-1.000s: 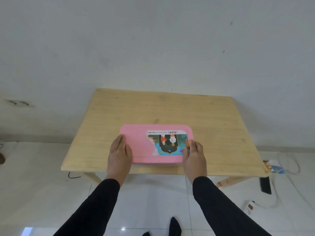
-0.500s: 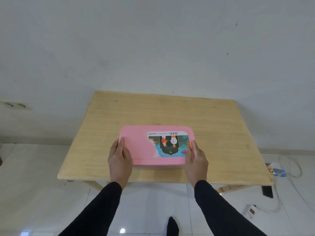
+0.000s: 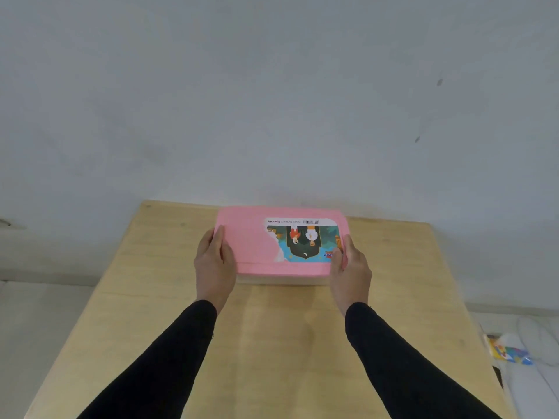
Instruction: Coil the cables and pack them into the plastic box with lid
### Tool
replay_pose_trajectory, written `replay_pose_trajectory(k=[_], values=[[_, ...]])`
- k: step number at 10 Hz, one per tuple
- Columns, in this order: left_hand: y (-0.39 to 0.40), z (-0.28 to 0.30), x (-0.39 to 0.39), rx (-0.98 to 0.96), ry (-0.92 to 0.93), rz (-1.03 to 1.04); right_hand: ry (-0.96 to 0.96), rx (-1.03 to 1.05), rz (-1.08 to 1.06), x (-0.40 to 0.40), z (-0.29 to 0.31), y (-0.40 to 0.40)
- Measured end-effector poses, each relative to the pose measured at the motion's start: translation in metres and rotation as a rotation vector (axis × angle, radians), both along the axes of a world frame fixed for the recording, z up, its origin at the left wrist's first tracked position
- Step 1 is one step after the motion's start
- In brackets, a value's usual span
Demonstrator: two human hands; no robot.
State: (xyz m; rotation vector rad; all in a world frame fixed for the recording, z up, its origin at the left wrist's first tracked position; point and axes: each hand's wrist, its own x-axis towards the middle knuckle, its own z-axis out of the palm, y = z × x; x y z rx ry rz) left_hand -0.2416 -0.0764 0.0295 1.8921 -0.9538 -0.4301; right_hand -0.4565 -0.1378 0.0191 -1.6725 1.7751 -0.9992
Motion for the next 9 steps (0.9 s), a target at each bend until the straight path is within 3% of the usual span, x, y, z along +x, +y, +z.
replay_pose_trajectory(k=[4, 8, 9], values=[[-0.076, -0.015, 0.018, 0.066, -0.017, -0.008, -0.027, 0.043, 0.007, 0.012, -0.022, -0.067], [-0.072, -0.003, 0.035, 0.148, -0.003, -0.158, 0.105, 0.121, 0.081, 0.009, -0.011, -0.067], [-0.039, -0.003, 0.033, 0.029, -0.064, -0.156, 0.147, 0.006, 0.043, 0.004, 0.0, -0.027]])
